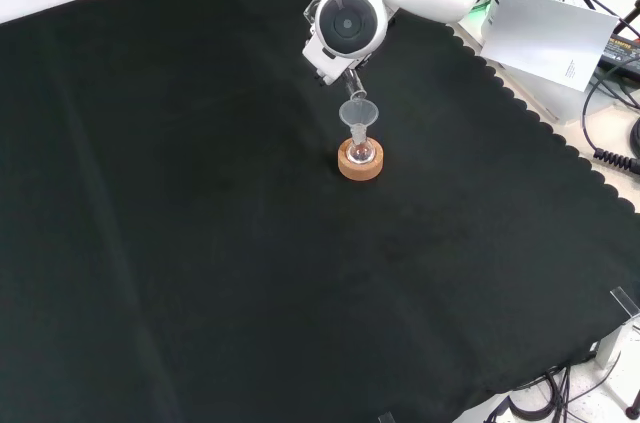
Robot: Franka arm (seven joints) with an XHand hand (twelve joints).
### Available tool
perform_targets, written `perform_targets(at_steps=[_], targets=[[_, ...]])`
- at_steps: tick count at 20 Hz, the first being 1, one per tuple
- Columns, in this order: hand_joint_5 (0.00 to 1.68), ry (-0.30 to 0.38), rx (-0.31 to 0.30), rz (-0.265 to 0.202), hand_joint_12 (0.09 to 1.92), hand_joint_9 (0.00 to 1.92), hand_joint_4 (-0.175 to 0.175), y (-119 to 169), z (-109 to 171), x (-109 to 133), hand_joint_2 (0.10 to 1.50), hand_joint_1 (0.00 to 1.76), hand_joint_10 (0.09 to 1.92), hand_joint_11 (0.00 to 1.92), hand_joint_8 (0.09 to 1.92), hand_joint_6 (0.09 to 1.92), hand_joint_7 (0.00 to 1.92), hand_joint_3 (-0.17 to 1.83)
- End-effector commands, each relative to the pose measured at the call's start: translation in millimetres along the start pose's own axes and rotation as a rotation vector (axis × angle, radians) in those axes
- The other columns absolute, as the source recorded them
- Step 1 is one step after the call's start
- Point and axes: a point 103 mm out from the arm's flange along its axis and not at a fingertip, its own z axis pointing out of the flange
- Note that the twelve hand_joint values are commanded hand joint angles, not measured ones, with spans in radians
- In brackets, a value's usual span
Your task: Pour the water from the graduated cylinder into the round-bottom flask.
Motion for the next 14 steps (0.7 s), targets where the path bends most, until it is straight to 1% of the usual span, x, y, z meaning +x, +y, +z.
perform_targets(at_steps=[1, 3, 4, 9, 12, 14], targets=[[0.98, 0.047, -0.026, -0.014, 0.75, 1.41, -0.175, 0, 3, -2, 1.11, 1.26, 0.09, 1.22, 0.99, 0.99, 1.01, 0.0], [0.98, 0.08, -0.039, -0.025, 0.75, 1.41, -0.175, -1, 6, -5, 1.11, 1.26, 0.09, 1.22, 0.99, 0.99, 1.01, 0.0], [0.98, 0.12, -0.066, -0.038, 0.75, 1.41, -0.175, -2, 8, -8, 1.11, 1.26, 0.09, 1.22, 0.99, 0.99, 1.01, 0.0], [0.98, 0.22, -0.151, -0.071, 0.75, 1.41, -0.175, -3, 14, -13, 1.11, 1.26, 0.09, 1.23, 0.99, 0.99, 1.01, 0.0], [0.98, 0.291, -0.204, -0.097, 0.75, 1.41, -0.175, -3, 17, -15, 1.11, 1.26, 0.09, 1.23, 0.99, 0.99, 1.01, 0.0], [0.98, 0.355, -0.251, -0.118, 0.75, 1.41, -0.175, -2, 19, -18, 1.11, 1.26, 0.09, 1.23, 0.99, 0.99, 1.01, 0.0]])
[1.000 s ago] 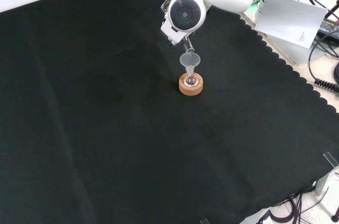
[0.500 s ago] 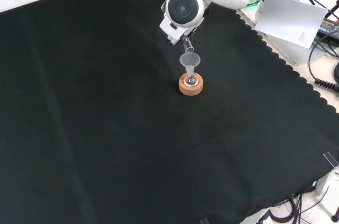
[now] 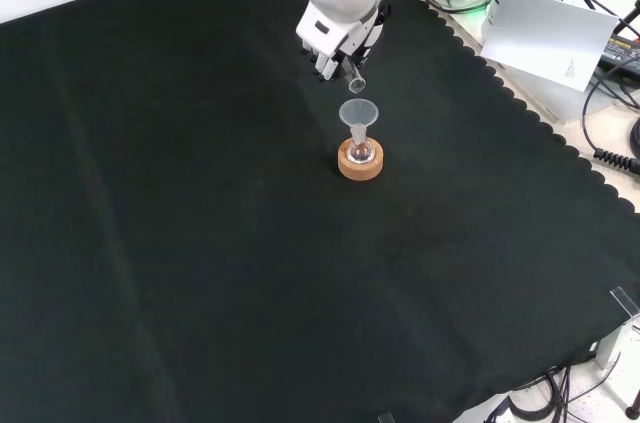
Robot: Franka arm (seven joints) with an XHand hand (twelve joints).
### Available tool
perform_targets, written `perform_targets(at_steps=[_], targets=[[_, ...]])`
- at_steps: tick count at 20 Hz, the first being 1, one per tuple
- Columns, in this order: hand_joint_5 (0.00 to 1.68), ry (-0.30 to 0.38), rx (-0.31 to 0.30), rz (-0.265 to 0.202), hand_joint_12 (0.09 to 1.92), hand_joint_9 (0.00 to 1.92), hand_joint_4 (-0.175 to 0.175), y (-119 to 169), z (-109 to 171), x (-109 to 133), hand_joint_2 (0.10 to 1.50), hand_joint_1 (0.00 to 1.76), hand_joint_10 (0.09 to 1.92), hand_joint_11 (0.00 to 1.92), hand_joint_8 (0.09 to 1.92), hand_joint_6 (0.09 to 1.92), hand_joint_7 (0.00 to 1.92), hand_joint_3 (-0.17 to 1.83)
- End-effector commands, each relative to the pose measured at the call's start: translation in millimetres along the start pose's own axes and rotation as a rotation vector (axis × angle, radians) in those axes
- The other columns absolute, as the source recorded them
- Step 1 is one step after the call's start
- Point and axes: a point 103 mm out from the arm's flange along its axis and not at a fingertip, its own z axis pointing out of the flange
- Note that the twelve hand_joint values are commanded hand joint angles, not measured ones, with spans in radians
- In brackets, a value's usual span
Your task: Pour the water from the graduated cylinder into the round-bottom flask.
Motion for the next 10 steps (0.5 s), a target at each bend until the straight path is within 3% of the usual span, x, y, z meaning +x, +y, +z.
perform_targets(at_steps=[1, 6, 10], targets=[[0.98, 0.188, -0.127, -0.048, 0.75, 1.41, -0.175, -3, 8, -11, 1.11, 1.26, 0.09, 1.23, 0.99, 0.99, 1.01, 0.0], [0.98, 0.294, -0.191, -0.073, 0.75, 1.41, -0.175, 5, 10, -19, 1.11, 1.26, 0.09, 1.23, 0.99, 0.99, 1.01, 0.0], [0.98, 0.389, -0.244, -0.12, 0.75, 1.41, -0.175, 17, 10, -27, 1.11, 1.26, 0.09, 1.23, 0.99, 0.99, 1.01, 0.0]])
